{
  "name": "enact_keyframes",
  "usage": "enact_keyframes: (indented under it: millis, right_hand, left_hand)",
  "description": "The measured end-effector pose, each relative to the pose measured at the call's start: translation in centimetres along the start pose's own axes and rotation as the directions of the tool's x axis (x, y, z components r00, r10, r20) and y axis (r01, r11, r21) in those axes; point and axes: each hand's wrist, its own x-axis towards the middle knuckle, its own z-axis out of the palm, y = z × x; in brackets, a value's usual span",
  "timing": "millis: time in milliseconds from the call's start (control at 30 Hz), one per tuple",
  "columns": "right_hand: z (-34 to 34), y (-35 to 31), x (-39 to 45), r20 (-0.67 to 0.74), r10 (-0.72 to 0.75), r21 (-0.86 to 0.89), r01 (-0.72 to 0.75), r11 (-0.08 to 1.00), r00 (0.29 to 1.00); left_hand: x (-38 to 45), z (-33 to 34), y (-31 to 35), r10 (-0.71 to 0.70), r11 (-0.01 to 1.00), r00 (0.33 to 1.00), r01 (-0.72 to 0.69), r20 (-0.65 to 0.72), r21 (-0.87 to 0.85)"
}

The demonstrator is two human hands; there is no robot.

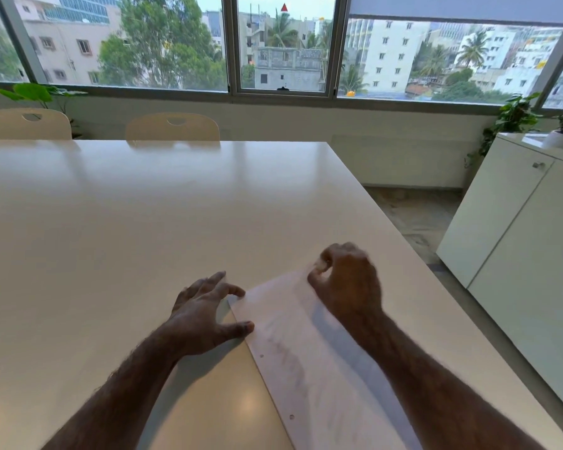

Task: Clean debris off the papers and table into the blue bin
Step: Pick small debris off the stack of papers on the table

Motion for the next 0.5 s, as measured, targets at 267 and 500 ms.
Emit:
enact_keyframes:
  millis: [267,500]
  right_hand:
    - [2.1,3.5,-0.5,0.196,0.186,0.061,-0.201,0.978,0.963]
    - [2.0,4.3,-0.8,0.152,0.2,-0.07,-0.192,0.979,0.968]
  left_hand:
    - [-0.7,1.3,0.5,0.193,0.975,0.971,-0.206,-0.139,-0.081]
    - [-0.7,1.4,0.6,0.297,0.955,0.94,-0.297,-0.166,0.03]
